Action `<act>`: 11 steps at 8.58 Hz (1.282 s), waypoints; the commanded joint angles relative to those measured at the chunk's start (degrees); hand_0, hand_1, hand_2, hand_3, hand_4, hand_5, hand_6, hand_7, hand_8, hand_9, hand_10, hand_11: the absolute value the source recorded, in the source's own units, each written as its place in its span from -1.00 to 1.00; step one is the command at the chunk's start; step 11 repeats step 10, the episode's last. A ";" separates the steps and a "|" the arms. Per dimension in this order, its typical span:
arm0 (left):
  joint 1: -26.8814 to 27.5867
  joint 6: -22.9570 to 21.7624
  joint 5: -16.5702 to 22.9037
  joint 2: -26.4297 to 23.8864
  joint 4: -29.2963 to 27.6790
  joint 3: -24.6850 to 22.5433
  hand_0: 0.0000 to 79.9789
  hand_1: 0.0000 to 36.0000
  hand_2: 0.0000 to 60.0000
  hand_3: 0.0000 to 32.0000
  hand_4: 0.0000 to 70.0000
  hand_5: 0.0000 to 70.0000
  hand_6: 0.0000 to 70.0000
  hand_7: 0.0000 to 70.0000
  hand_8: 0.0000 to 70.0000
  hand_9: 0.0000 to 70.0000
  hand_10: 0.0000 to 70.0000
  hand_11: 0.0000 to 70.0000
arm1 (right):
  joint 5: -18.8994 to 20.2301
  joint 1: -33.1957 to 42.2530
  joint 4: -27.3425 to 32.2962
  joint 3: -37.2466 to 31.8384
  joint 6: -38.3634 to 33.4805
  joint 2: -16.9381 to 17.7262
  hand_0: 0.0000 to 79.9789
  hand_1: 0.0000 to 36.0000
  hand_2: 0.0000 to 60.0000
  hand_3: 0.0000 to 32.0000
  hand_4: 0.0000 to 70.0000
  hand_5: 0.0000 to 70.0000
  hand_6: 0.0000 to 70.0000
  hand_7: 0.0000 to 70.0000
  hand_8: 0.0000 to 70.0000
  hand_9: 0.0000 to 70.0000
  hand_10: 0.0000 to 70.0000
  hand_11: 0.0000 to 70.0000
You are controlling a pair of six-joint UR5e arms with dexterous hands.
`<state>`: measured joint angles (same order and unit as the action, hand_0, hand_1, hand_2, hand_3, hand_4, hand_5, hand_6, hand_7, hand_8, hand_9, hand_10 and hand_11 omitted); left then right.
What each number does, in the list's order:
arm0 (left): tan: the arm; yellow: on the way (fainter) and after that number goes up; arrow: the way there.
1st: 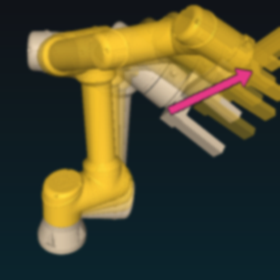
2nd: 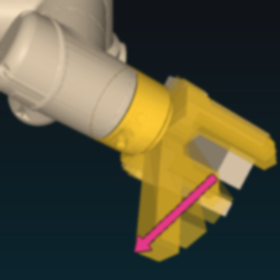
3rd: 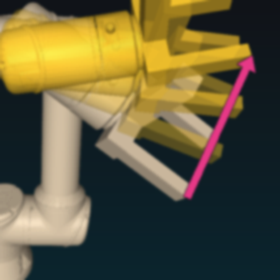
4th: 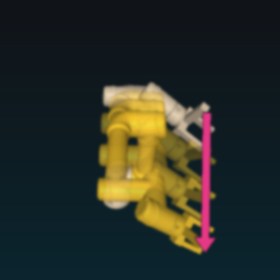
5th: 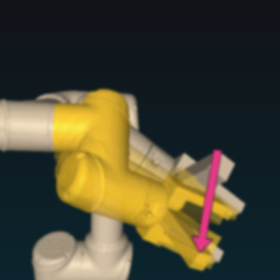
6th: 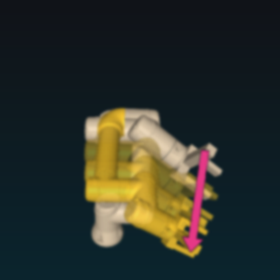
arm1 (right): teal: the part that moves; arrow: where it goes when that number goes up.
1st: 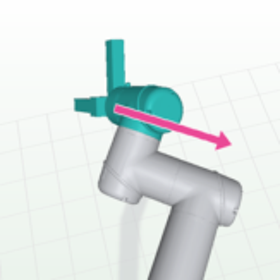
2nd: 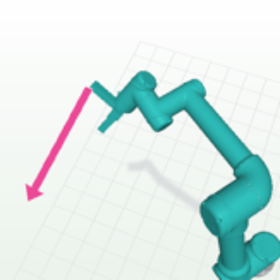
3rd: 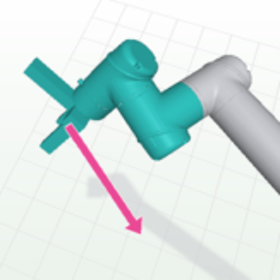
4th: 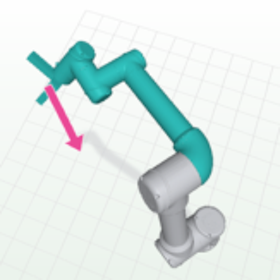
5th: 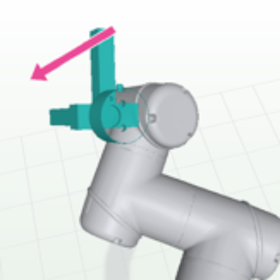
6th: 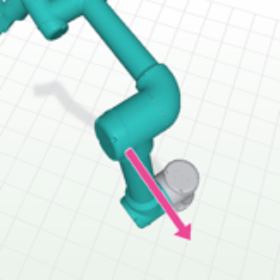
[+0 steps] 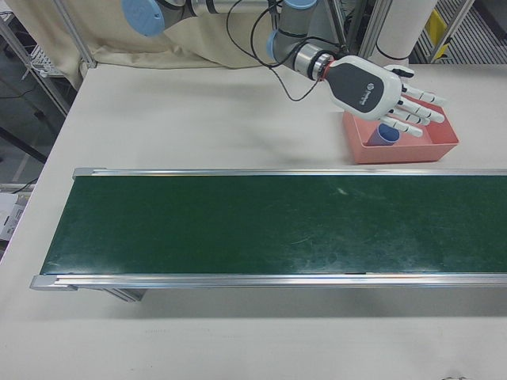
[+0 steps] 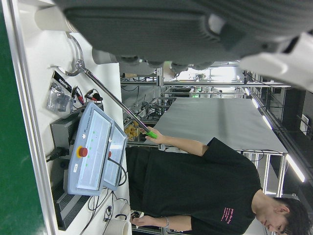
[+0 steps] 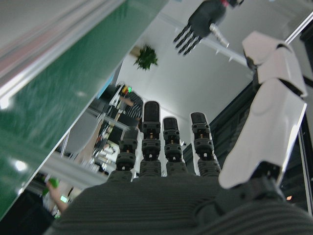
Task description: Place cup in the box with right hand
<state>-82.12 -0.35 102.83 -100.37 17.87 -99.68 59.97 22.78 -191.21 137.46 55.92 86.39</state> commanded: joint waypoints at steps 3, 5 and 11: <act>0.03 0.00 0.00 0.00 -0.03 -0.07 -1.00 -1.00 -1.00 -1.00 -1.00 -1.00 -1.00 -1.00 -1.00 -1.00 -1.00 -1.00 | 7.52 42.46 1.10 -26.49 -26.47 4.93 0.17 -0.06 -0.35 -1.00 -1.00 -0.73 -0.45 1.00 -0.07 0.56 -0.49 -0.21; 0.03 0.00 0.00 0.00 0.06 0.02 -1.00 -1.00 -1.00 -1.00 -1.00 -1.00 -1.00 -1.00 -1.00 -1.00 -1.00 -1.00 | 7.79 46.64 1.63 -32.49 -26.74 4.92 0.21 -0.05 -0.81 -1.00 -1.00 -0.82 -0.81 -0.39 -0.79 -0.58 -0.95 -0.87; 0.03 0.00 0.00 0.00 -0.03 0.02 -1.00 -1.00 -1.00 -1.00 -1.00 -1.00 -1.00 -1.00 -1.00 -1.00 -1.00 -1.00 | 8.94 47.45 1.81 -33.66 -28.68 5.28 -0.21 -0.64 -0.90 -1.00 -1.00 -0.95 -1.00 -1.00 -1.00 -1.00 -1.00 -1.00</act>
